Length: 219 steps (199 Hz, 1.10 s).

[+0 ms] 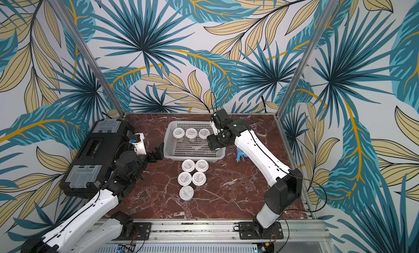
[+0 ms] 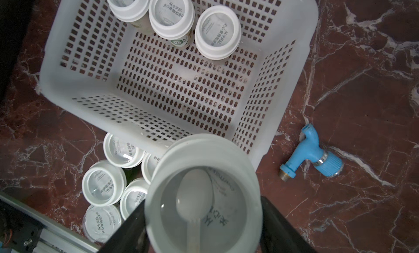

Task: Put the yogurt in the basket
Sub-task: Place the yogurt in the basket.

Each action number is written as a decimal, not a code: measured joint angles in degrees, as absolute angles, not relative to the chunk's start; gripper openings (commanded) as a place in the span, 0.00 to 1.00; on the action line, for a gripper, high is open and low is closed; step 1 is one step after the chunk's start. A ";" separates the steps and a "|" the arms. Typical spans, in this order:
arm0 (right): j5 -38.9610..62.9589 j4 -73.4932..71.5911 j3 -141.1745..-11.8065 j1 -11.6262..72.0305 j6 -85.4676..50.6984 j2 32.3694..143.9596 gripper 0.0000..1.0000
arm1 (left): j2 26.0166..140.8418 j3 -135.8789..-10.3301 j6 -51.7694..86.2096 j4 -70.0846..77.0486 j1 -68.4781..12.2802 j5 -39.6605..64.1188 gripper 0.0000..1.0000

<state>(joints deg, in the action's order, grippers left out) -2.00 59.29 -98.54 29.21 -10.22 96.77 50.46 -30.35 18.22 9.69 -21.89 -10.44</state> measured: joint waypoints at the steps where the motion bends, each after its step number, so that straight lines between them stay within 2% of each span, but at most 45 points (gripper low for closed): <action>1: -1.96 59.31 -98.85 29.17 -10.15 97.14 0.70 | 50.48 -30.35 18.22 9.69 -21.89 -10.44 0.99; 51: -3.44 57.78 -106.87 27.42 -8.36 107.83 0.70 | 51.09 -30.35 18.20 9.69 -21.89 -10.17 0.99; 121: -3.66 53.28 -111.68 24.03 -7.92 119.44 0.70 | 52.66 -30.35 17.78 9.67 -21.89 -9.98 0.99; 219: -3.86 48.82 -114.54 21.80 -8.69 125.64 0.69 | 53.04 -30.37 17.37 9.65 -21.89 -9.65 0.99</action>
